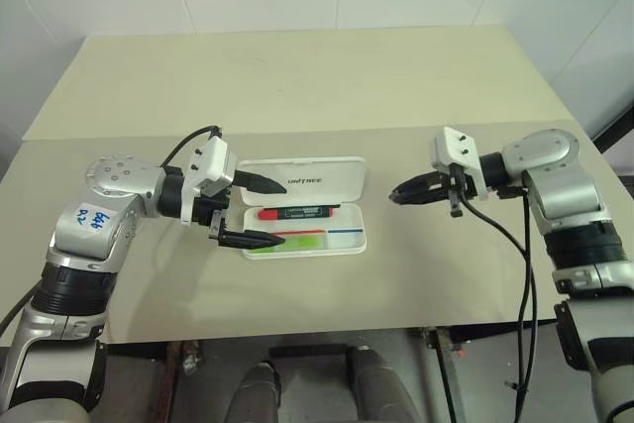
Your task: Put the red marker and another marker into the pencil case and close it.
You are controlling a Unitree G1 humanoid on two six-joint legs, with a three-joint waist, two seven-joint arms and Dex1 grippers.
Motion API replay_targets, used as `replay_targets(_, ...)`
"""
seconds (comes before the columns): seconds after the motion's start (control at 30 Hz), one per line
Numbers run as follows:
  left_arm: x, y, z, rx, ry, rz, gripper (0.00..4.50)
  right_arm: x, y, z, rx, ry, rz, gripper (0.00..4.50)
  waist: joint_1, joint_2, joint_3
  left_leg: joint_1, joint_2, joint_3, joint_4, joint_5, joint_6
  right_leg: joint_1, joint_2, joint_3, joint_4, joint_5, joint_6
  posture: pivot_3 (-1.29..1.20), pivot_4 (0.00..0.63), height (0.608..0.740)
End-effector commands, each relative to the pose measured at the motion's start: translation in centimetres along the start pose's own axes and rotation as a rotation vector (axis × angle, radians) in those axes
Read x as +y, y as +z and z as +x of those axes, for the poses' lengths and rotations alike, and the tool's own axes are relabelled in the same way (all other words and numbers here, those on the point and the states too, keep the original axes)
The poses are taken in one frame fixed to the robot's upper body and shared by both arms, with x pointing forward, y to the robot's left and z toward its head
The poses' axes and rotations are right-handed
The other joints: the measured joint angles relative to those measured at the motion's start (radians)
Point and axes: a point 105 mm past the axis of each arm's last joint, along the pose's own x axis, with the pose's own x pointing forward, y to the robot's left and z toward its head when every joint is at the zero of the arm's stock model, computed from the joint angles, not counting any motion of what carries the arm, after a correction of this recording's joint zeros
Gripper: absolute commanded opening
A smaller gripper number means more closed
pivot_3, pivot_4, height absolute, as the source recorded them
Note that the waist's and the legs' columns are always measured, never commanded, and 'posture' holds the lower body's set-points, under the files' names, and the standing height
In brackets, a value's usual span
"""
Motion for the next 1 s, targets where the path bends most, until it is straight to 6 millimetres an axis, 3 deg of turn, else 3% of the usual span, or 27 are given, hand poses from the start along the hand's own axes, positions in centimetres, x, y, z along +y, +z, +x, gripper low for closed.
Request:
replay_targets(0.03,-0.7,0.0,0.2,0.022,-0.017,0.042,4.50,1.2,2.5,0.3,-0.065,-0.005,-0.027,0.24,0.007,0.000,0.000,0.000,0.000,0.000,0.000,0.000,0.000,0.000,0.000,0.000,0.000,0.000,0.000,0.00,0.150,0.740)
replay_targets(0.53,-1.5,-1.9,0.3,0.096,-0.027,0.066,4.50,4.4,3.4,5.3,-0.130,0.011,0.029,0.24,0.010,0.000,0.000,-0.001,0.000,0.000,-0.001,0.000,0.001,0.000,0.000,0.000,-0.003,0.000,0.000,0.00,0.150,0.740)
replay_targets(1.0,-1.8,-1.8,0.1,0.101,-0.020,0.061,4.50,4.9,0.7,7.4,-0.066,0.006,0.040,0.24,0.014,0.000,0.000,-0.001,0.000,0.000,-0.001,0.000,0.001,0.000,0.000,-0.001,-0.004,0.000,0.000,0.00,0.150,0.740)
